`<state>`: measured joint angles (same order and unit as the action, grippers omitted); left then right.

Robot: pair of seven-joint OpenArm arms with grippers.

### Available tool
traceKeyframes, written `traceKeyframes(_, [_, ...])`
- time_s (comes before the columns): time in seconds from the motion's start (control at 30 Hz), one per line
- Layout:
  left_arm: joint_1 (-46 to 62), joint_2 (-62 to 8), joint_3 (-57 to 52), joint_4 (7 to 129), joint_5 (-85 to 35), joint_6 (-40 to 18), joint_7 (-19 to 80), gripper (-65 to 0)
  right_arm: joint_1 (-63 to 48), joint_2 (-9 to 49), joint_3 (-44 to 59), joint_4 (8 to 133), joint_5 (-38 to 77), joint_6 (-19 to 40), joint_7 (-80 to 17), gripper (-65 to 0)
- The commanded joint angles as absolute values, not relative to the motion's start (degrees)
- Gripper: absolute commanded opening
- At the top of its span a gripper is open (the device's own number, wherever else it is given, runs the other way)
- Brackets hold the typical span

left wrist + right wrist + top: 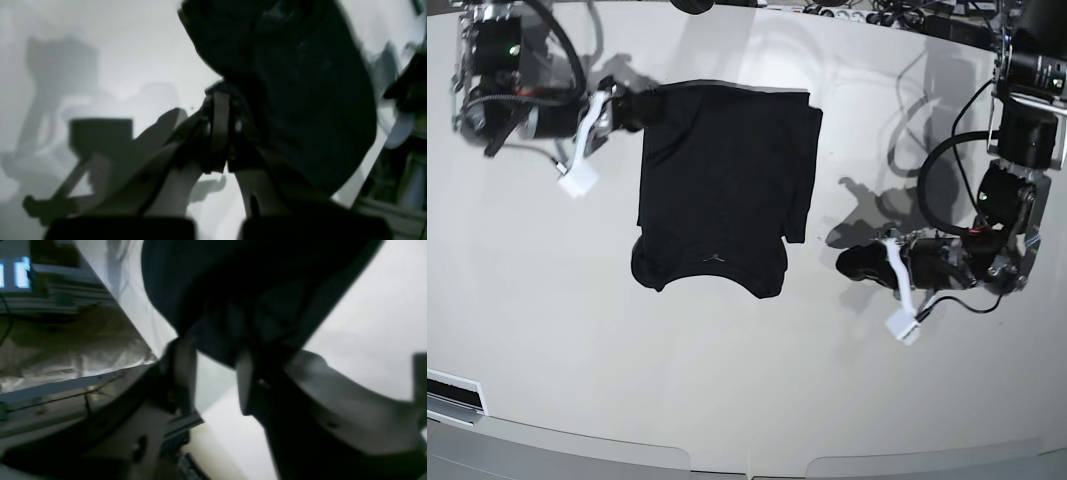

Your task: Layout the t-shirt on the table in an organized manner, then fold the t-shirt properly

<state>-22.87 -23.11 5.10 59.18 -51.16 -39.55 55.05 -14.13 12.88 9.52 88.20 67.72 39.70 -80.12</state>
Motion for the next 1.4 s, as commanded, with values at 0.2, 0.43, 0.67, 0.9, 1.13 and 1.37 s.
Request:
traceKeyframes(0.2, [-18.63, -23.81, -1.93, 59.96, -53.28, -40.0, 55.79, -65.0, -14.59, 10.15, 9.69, 89.08, 54.63, 40.0, -67.53, -27.3])
traceKeyframes(0.43, [-13.69, -23.79, -3.14, 60.01, -55.72, -40.0, 55.88, -65.0, -14.61, 9.17, 9.67, 89.08, 52.97, 40.0, -66.85, -27.3])
traceKeyframes(0.67, [-12.86, -23.22, -3.14, 63.2, -60.66, -40.0, 58.08, -65.0, -14.68, 8.27, 9.63, 89.08, 49.23, 40.0, -66.11, -27.3])
traceKeyframes(0.9, [-12.73, -18.85, -3.01, 73.47, -64.16, -40.0, 63.22, -65.0, -14.74, 8.25, 9.63, 89.08, 49.23, 40.0, -66.98, -27.3])
traceKeyframes(1.13, [-12.69, -12.73, 3.64, 75.11, -60.47, -40.0, 63.83, -65.0, -14.72, 8.29, 9.63, 89.08, 55.2, 40.0, -72.51, -27.3])
traceKeyframes(1.37, [-11.86, -12.08, 16.29, 74.41, -43.79, -40.0, 50.43, -65.0, -14.76, 8.25, 9.63, 89.08, 53.56, 40.0, -71.59, -27.4])
